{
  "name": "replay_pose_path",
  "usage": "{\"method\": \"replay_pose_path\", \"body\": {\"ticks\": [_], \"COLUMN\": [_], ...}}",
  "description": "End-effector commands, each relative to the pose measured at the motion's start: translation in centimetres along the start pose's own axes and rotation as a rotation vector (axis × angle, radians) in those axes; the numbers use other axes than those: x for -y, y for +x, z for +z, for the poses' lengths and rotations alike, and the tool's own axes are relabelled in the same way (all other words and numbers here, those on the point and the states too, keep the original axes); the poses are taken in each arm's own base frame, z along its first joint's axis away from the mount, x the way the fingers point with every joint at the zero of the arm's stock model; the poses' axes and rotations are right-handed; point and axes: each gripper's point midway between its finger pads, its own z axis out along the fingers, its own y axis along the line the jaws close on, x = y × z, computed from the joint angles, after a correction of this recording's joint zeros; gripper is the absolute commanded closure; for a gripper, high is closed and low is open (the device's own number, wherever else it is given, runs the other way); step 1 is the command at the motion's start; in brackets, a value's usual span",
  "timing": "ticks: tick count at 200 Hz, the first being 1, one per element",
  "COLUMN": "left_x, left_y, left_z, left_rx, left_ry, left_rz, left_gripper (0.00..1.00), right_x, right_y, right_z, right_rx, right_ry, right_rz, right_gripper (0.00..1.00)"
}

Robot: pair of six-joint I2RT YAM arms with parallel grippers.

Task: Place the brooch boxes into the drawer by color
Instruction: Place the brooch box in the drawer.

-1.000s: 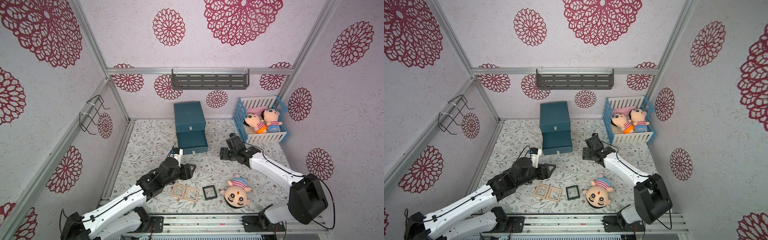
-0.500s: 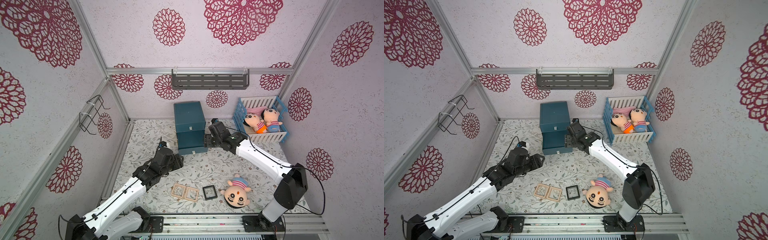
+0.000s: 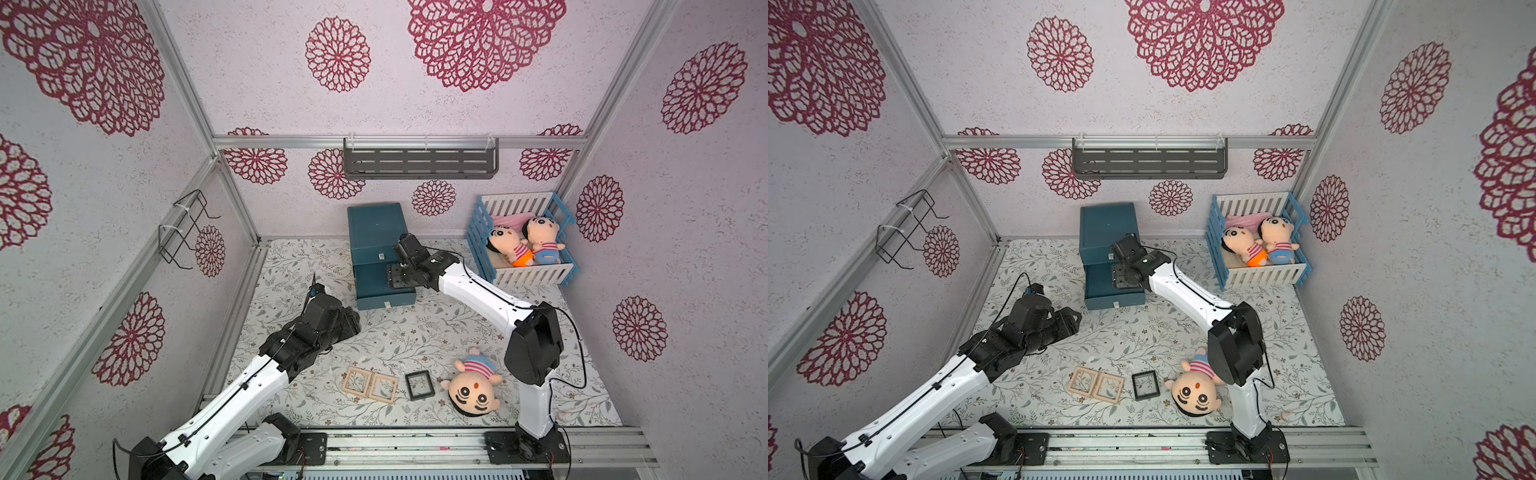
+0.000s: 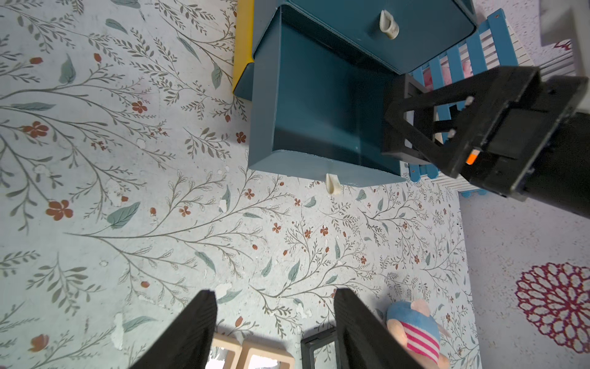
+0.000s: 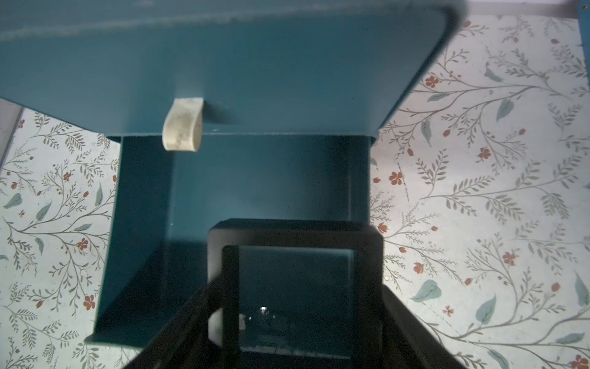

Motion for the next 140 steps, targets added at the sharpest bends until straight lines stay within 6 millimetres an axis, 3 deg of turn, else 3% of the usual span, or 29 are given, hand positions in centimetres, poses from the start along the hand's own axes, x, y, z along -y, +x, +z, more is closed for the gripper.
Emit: {"method": "replay_pose_path", "body": {"ticks": [1,75,140], "left_x": [0.2,1.2,1.5], "left_y": [-0.8,-1.0,-1.2], "left_z": [-0.6,-0.4,-0.5], "left_rx": [0.021,0.016,0.014], "left_ry": [0.006,0.036,0.046], "left_rz": [0.001,0.014,0.024], "left_gripper": [0.35,0.34,0.34], "right_x": [-0.7,-0.5,-0.6], "right_y": [-1.5,-0.3,0.4], "right_z": [-0.4,2.7,4.9], "right_rx": [0.035,-0.026,-0.061], "right_ry": [0.002,0.062,0.079], "right_rz": [-0.001,-0.011,-0.004], "right_gripper": [0.62,0.61,0.54]}}
